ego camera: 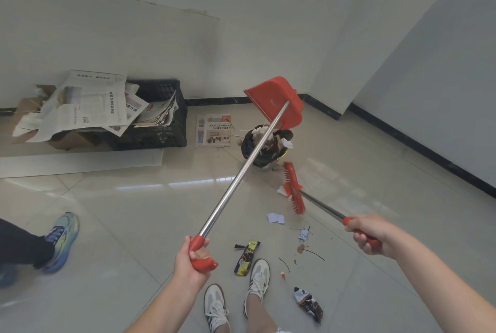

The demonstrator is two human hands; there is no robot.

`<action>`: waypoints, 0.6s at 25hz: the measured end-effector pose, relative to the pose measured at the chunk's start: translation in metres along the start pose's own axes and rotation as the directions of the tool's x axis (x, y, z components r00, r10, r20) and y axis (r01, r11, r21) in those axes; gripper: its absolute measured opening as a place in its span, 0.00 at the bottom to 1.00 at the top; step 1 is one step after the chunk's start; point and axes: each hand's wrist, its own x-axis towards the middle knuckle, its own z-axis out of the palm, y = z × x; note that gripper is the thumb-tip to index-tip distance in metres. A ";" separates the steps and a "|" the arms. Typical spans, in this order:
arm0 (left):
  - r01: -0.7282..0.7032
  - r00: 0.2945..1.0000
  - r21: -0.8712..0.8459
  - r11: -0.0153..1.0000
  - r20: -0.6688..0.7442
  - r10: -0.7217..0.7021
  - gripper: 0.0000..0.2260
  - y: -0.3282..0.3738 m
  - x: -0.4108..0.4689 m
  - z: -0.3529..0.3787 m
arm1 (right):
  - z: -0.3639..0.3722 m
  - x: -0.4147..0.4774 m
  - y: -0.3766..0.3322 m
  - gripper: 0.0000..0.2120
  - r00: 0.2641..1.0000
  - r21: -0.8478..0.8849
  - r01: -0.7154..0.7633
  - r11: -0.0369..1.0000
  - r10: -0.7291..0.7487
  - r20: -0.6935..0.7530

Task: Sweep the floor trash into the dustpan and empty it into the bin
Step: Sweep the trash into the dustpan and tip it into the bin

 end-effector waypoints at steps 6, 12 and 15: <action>-0.055 0.998 0.042 0.998 0.016 0.054 0.22 0.016 -0.003 -0.004 | 0.003 -0.009 0.001 0.11 1.000 0.026 -0.005 1.000 0.004 0.010; -0.098 0.994 0.118 0.988 0.063 0.091 0.22 0.031 -0.015 -0.005 | -0.004 -0.027 0.002 0.09 0.999 0.053 0.018 0.998 -0.016 -0.027; -0.171 0.983 0.184 0.968 0.102 0.154 0.23 0.055 -0.027 0.002 | -0.012 -0.035 0.004 0.08 0.998 0.066 0.046 0.997 -0.043 -0.048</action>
